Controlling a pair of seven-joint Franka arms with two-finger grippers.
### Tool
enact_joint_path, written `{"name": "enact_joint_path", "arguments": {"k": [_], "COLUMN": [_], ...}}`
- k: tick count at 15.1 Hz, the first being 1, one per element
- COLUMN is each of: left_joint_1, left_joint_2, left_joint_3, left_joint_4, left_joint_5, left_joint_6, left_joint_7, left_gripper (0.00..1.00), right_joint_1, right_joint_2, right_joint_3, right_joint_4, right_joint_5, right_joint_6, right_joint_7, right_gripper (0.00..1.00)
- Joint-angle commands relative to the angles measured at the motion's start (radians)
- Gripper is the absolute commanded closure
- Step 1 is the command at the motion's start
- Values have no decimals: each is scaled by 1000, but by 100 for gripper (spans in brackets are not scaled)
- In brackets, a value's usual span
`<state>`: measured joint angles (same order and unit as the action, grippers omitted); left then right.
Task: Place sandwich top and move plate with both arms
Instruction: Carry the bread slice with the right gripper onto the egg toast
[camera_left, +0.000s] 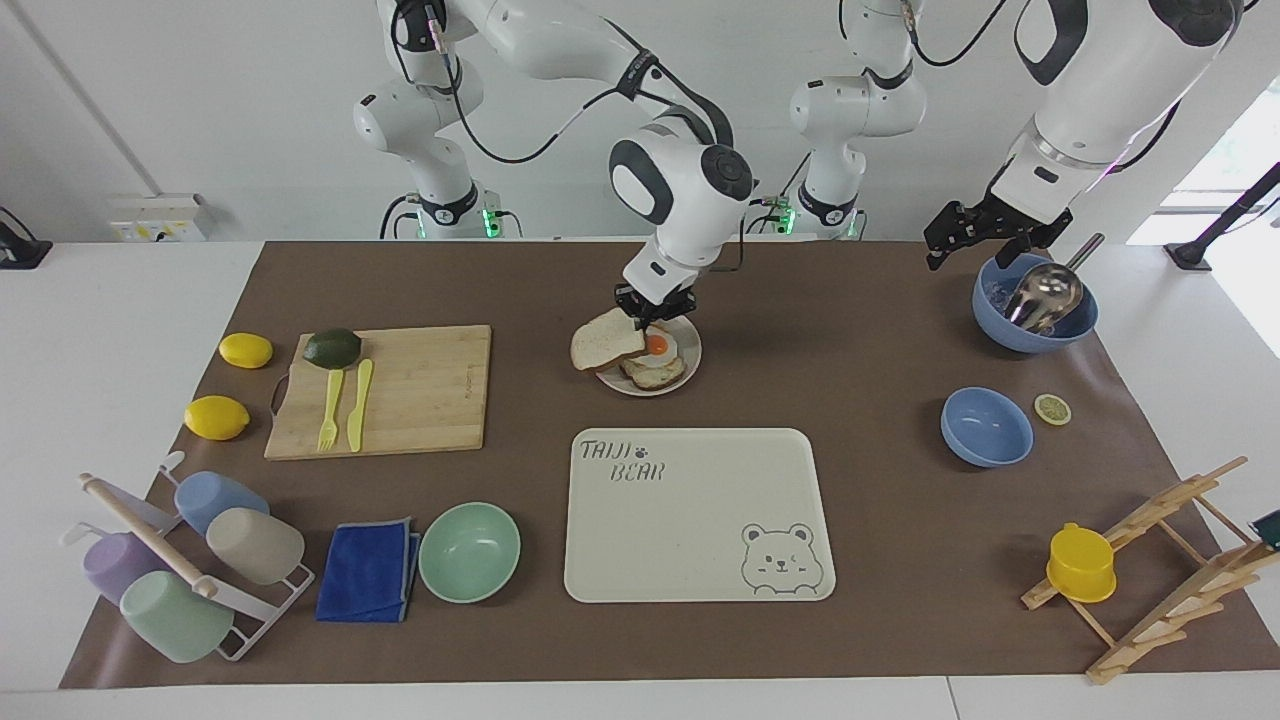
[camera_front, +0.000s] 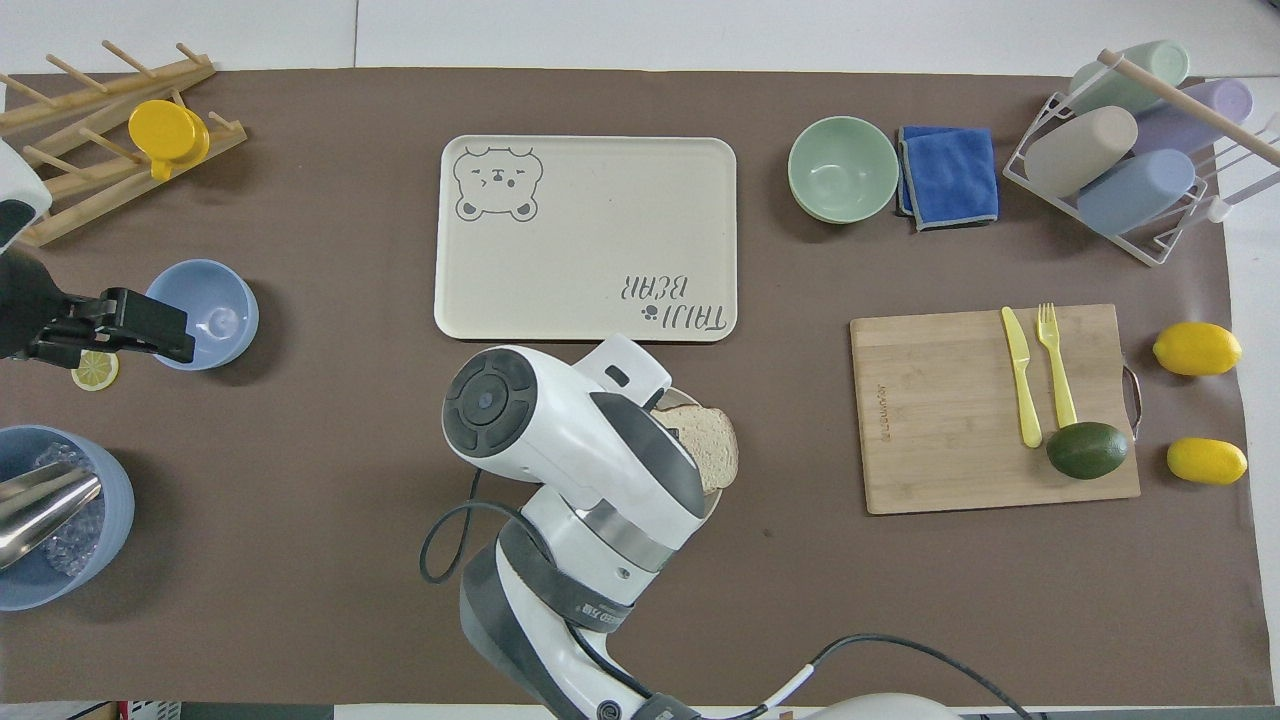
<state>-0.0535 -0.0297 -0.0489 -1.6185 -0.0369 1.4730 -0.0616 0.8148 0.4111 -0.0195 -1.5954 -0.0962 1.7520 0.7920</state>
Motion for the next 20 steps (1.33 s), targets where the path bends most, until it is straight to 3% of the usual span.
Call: {"name": "enact_joint_path", "arguments": {"k": [1, 6, 10, 13, 14, 16, 20], "left_joint_1": [6, 4, 4, 3, 0, -5, -5], "left_joint_2": [-12, -12, -12, -12, -12, -13, -50], "left_joint_3": [-2, -2, -2, -3, -3, -3, -6], "left_joint_4": [-3, -3, -3, -3, -3, -9, -82], "left_joint_5": [19, 19, 19, 19, 19, 19, 11], "left_joint_6": [4, 4, 3, -2, -2, 1, 33], "left_joint_7": [8, 6, 5, 5, 5, 5, 6], "left_gripper": [0, 0, 0, 0, 0, 0, 0], "right_joint_1": [15, 14, 10, -5, -8, -35, -228], "right_joint_2": [32, 38, 38, 38, 38, 20, -119], "right_joint_3": [-2, 10, 10, 10, 10, 9, 10], "right_joint_4": [18, 19, 17, 22, 25, 23, 19], "right_joint_5": [15, 15, 92, 96, 95, 87, 98], "right_joint_6": [32, 81, 124, 127, 138, 164, 127], "right_joint_7": [30, 32, 62, 53, 46, 30, -161], "right_gripper": [100, 100, 100, 15, 0, 0, 0]}}
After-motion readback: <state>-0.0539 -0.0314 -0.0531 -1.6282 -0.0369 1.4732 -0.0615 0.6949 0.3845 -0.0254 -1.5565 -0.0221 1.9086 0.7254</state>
